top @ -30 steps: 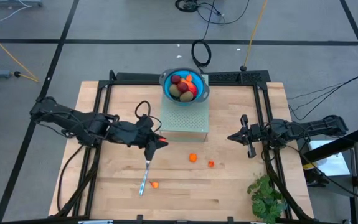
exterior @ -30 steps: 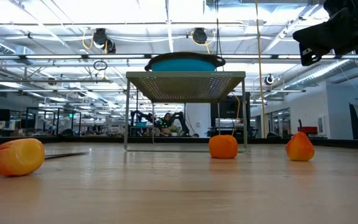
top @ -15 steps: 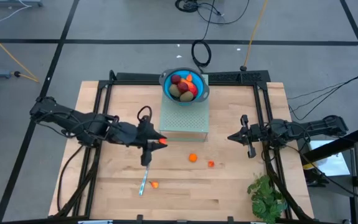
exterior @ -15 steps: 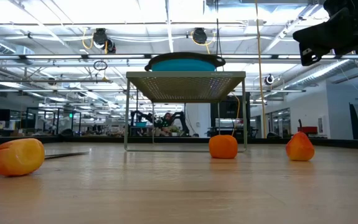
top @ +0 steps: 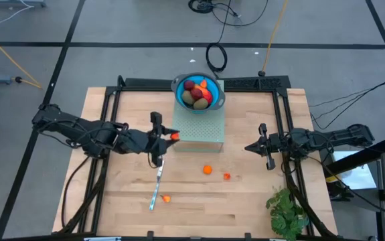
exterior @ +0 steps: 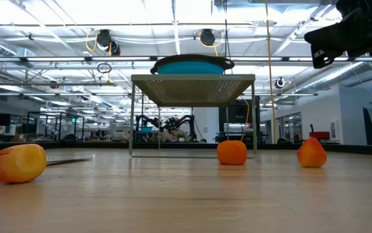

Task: Pick & Place Fruit
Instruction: Put the top Pear into the blue strainer bowl on the shelf

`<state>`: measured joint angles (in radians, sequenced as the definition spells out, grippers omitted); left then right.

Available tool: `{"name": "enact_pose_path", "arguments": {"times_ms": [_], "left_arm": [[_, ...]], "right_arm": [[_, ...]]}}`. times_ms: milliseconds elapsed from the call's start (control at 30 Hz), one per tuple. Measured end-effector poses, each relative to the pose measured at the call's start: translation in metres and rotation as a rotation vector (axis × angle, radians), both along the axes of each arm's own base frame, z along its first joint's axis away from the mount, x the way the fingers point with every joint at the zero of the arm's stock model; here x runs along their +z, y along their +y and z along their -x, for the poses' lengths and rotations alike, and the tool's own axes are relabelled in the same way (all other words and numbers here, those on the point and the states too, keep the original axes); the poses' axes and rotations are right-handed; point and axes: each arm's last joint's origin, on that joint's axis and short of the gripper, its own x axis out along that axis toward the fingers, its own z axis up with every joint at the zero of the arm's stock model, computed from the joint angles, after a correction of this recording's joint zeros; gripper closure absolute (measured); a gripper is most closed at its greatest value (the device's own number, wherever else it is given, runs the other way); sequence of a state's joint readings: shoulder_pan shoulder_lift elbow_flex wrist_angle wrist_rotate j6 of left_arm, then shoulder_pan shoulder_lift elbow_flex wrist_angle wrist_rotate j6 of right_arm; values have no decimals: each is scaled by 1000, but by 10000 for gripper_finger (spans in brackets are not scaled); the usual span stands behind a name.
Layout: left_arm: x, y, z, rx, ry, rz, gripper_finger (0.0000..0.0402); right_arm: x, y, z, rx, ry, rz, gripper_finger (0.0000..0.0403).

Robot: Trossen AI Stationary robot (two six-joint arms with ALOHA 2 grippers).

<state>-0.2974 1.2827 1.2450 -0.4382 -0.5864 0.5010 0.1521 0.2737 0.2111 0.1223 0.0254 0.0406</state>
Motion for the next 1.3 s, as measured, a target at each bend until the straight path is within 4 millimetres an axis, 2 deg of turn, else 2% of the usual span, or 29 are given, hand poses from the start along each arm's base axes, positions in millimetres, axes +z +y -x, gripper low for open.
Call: {"name": "enact_pose_path", "arguments": {"times_ms": [267,667,867,1067,1300], "left_arm": [[11,24,-9,16,-24,-237,273],[31,73,-22,142,-191,-305,273],[25,97,-38,191,-239,-301,273],[11,118,-57,241,-257,-279,273],[-4,145,-65,364,-324,-86,273]], "right_arm": [[0,0,0,0,0,0,403],[0,0,0,0,0,1,403],[0,0,0,0,-1,3,403],[0,0,0,0,0,2,403],[0,0,0,0,1,1,403]]}}
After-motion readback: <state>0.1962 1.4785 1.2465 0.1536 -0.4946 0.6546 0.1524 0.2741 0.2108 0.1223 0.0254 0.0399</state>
